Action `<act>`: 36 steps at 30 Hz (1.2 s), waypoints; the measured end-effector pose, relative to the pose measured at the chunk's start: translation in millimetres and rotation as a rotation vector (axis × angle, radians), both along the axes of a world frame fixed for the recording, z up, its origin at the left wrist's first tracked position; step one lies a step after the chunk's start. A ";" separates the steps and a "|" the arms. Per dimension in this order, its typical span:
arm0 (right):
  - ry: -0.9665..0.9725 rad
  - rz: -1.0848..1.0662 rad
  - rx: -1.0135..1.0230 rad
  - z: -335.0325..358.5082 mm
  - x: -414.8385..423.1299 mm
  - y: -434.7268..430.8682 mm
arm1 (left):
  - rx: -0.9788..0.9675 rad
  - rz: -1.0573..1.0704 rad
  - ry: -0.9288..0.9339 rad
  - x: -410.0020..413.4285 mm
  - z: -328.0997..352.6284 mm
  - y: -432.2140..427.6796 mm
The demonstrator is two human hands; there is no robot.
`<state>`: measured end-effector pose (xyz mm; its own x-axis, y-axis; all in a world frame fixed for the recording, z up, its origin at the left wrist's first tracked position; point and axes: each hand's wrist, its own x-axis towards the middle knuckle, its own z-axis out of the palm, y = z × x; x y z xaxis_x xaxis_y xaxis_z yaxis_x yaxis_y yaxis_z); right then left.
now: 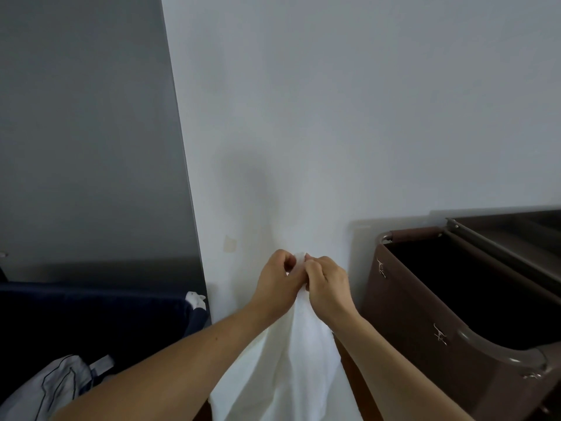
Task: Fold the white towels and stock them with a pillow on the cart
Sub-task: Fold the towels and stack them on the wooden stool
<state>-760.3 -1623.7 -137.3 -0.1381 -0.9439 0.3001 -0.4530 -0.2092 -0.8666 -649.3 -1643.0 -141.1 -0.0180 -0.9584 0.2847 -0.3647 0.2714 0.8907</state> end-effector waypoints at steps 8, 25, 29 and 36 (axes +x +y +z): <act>-0.089 0.077 -0.022 7.0 -14.3 -3.8 | -0.061 -0.068 -0.151 18.2 13.8 -12.5; 0.233 0.003 -0.450 120.9 -37.6 -35.8 | -0.166 -0.381 1.034 32.9 243.1 -48.2; 0.282 0.094 -0.293 125.4 -43.2 -33.7 | -0.114 -0.619 1.070 37.8 238.6 -46.8; 0.227 0.154 -0.168 63.7 -47.0 -33.8 | -0.019 -0.142 0.698 39.6 189.1 -65.1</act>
